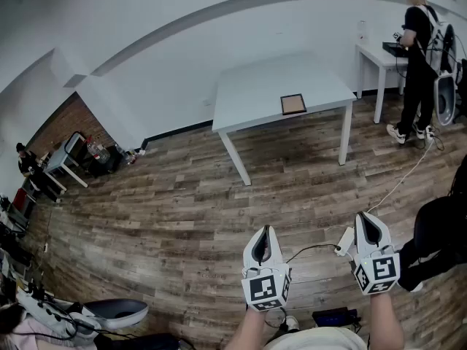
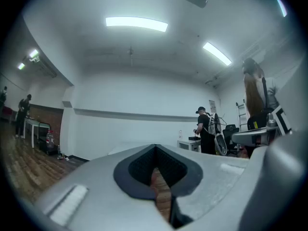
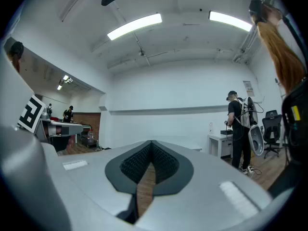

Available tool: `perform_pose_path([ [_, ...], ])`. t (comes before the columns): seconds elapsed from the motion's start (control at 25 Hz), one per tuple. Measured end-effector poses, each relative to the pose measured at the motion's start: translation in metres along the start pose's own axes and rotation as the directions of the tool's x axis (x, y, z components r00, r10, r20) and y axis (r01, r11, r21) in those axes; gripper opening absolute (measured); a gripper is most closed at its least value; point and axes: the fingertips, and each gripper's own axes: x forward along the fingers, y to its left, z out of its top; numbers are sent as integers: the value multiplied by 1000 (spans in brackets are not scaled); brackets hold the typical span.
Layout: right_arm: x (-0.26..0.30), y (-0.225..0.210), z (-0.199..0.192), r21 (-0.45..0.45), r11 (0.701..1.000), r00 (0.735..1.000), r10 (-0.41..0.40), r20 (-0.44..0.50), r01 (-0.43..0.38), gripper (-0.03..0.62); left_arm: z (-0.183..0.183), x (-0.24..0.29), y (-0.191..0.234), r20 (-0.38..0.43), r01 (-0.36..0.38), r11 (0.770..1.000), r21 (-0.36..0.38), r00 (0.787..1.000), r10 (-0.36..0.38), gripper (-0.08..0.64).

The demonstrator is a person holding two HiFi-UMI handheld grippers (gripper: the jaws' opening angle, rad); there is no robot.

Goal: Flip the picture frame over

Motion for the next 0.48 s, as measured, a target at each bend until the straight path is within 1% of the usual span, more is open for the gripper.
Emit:
perform_pose_path([
  [0.48,8,14,10,-16,1000,1000,9,-8,-10,23,11,0,11,6,8,1000,-4,1000,-8,0],
])
